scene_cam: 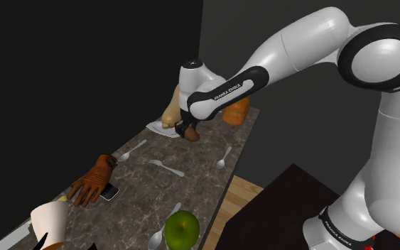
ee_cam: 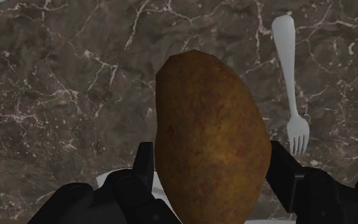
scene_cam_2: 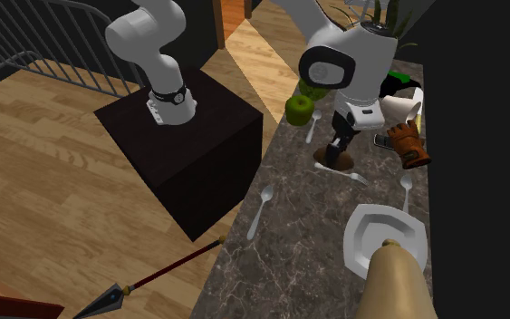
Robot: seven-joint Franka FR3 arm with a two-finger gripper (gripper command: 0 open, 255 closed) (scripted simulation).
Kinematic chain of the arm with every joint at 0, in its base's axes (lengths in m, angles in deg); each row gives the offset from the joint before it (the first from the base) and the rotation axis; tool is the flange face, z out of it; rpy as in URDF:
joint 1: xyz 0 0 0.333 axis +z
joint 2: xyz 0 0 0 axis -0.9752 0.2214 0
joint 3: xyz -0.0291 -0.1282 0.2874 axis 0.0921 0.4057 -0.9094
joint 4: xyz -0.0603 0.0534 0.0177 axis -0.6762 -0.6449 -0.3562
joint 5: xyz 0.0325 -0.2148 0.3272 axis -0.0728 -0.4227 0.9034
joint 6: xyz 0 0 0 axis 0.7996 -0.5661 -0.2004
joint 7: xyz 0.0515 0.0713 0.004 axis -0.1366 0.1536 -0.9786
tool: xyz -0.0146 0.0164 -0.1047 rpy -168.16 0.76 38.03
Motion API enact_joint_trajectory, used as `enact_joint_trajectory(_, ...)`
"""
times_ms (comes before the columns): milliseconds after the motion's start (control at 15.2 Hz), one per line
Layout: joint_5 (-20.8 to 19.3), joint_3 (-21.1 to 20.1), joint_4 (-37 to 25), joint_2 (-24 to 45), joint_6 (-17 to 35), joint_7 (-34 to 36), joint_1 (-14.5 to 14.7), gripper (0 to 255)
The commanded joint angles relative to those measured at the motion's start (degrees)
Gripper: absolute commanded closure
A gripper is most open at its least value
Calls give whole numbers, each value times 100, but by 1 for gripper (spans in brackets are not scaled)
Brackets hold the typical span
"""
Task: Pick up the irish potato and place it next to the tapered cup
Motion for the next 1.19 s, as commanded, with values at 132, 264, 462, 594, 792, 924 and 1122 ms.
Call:
enact_joint_trajectory(132, -82, -113, -128, 39, -170, 540, 396, 255)
enact_joint_trajectory(264, -123, -165, -226, 96, -251, 797, 591, 255)
enact_joint_trajectory(462, -181, -241, -424, 216, -392, 1170, 884, 255)
enact_joint_trajectory(594, -217, -289, -591, 317, -499, 1409, 1082, 255)
enact_joint_trajectory(792, -269, -356, -896, 502, -681, 1751, 1378, 255)
enact_joint_trajectory(924, -300, -395, -1137, 649, -817, 1966, 1577, 255)
enact_joint_trajectory(1122, -345, -449, -1560, 904, -1044, 2270, 1879, 255)
